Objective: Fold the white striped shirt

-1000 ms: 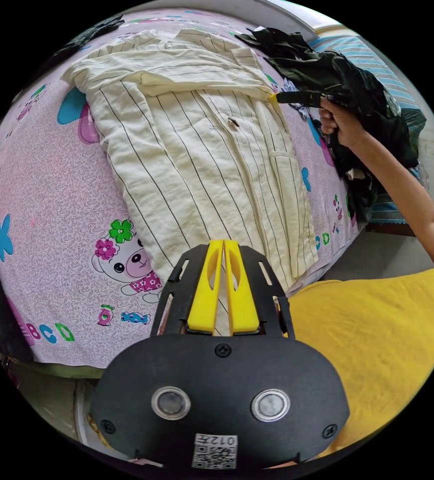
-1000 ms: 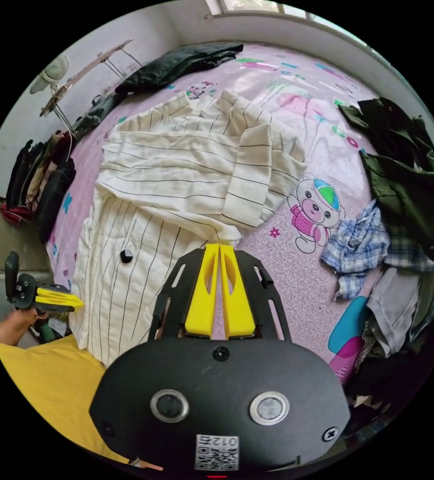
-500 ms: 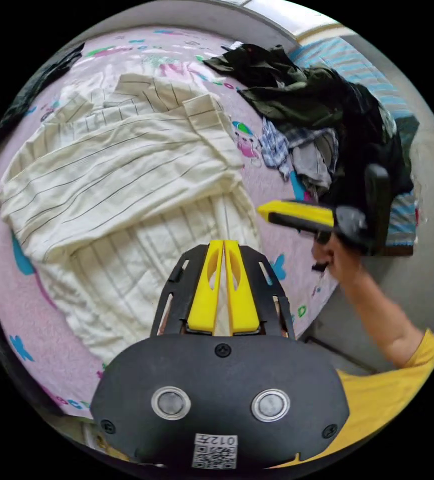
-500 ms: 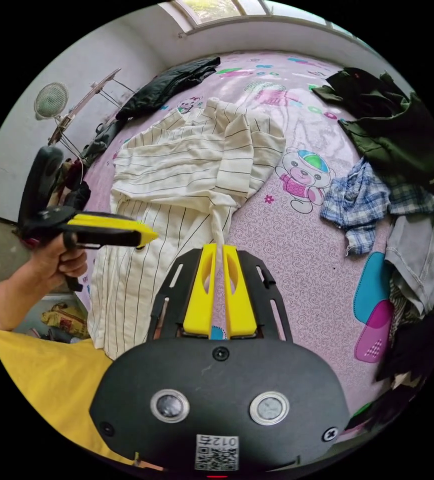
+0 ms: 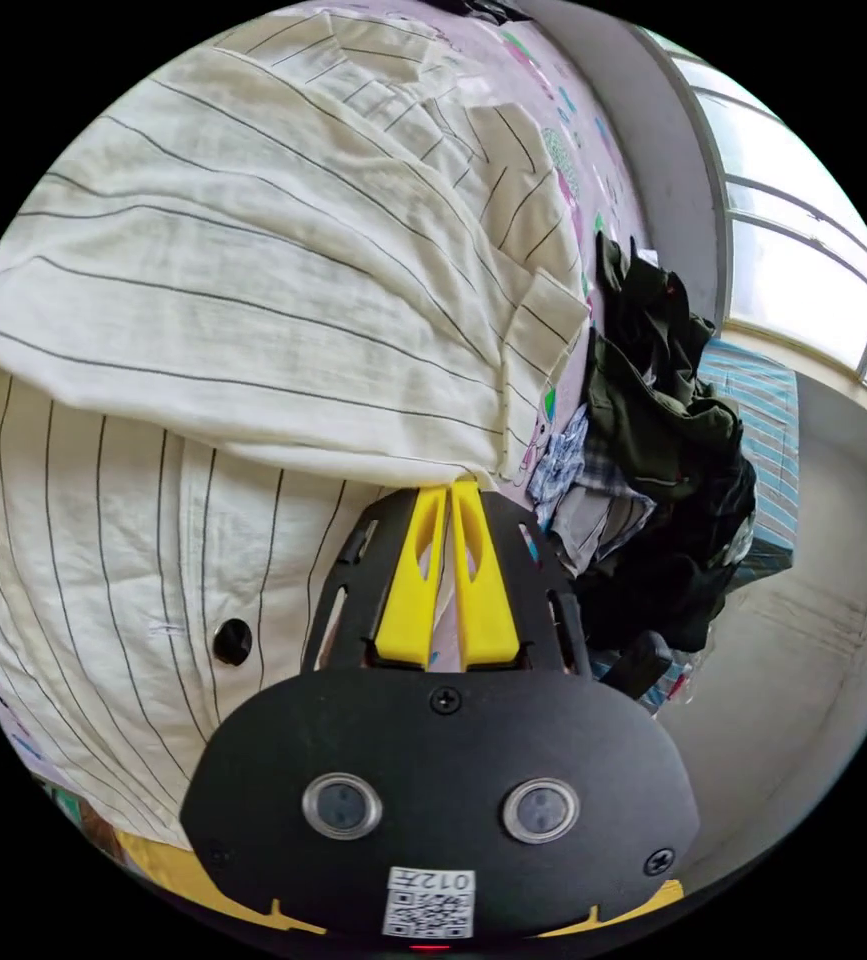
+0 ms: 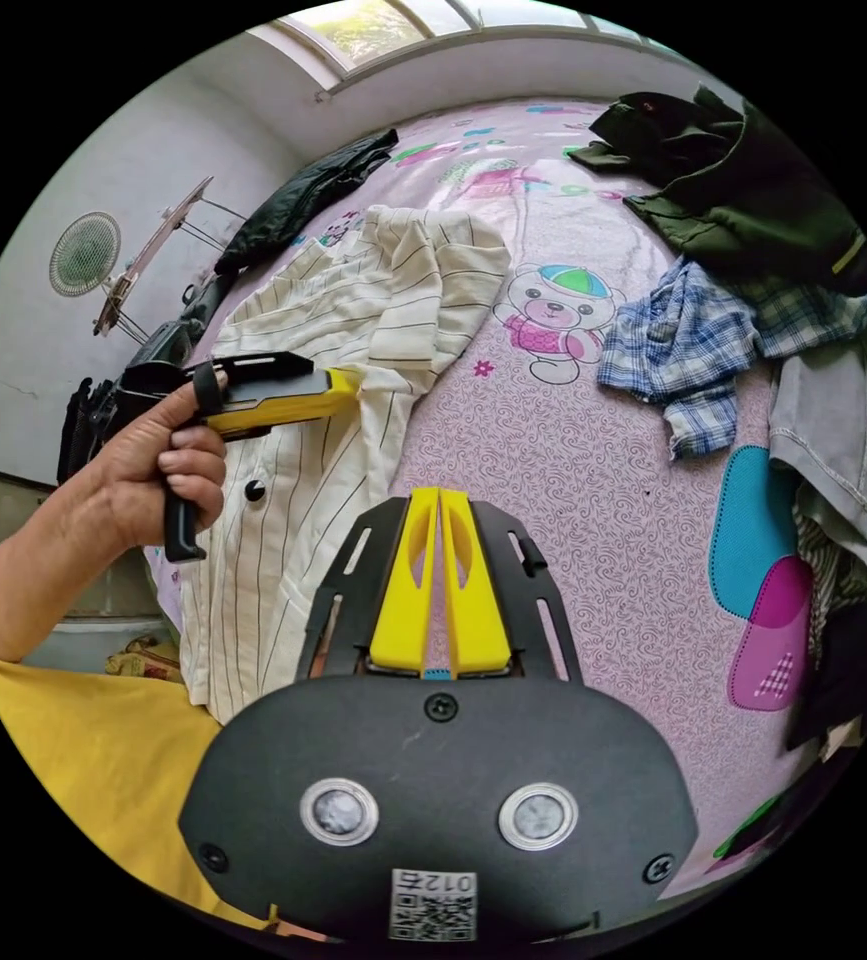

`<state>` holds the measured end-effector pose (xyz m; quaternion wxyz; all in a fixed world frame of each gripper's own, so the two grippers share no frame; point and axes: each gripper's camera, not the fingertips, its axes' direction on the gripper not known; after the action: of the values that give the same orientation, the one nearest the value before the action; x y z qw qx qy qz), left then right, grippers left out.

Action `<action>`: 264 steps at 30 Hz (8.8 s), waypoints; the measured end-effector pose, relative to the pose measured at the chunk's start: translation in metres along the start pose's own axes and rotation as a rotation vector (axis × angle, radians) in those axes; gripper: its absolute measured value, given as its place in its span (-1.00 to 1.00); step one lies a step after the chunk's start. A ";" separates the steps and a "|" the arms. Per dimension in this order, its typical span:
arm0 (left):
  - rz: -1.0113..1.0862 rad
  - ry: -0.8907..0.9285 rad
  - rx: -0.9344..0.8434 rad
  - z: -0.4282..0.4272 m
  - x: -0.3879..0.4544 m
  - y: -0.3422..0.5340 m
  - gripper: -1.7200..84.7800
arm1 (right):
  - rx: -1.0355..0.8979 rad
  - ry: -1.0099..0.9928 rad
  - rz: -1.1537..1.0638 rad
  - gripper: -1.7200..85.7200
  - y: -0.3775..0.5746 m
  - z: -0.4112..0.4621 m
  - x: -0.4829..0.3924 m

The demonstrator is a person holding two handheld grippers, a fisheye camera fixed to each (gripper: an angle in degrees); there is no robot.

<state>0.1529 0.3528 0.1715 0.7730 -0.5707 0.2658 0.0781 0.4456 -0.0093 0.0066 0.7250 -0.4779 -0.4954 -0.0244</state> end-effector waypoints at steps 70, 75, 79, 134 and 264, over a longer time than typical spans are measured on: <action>0.529 -0.528 -0.029 -0.021 -0.036 0.083 -0.95 | -0.106 0.119 -0.360 -0.96 -0.096 0.022 -0.089; 0.607 -0.481 -0.006 -0.034 -0.049 0.130 -0.95 | -0.120 0.148 -0.404 -0.96 -0.069 0.026 -0.099; 0.568 -0.456 0.026 -0.047 -0.076 0.159 -0.95 | -0.157 0.203 -0.321 -0.96 -0.059 0.046 -0.081; 0.604 -0.519 -0.363 0.195 -0.138 0.191 -0.95 | -0.307 -0.094 0.066 -0.95 0.077 0.117 -0.031; 0.263 0.277 -0.145 -0.212 -0.592 0.265 -0.95 | -0.211 -0.996 0.141 -0.93 0.298 0.104 0.158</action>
<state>-0.5294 0.3542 0.2009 0.6690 -0.5907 0.4355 0.1180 0.6052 0.2962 -0.0705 0.3488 -0.5346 -0.7419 0.2052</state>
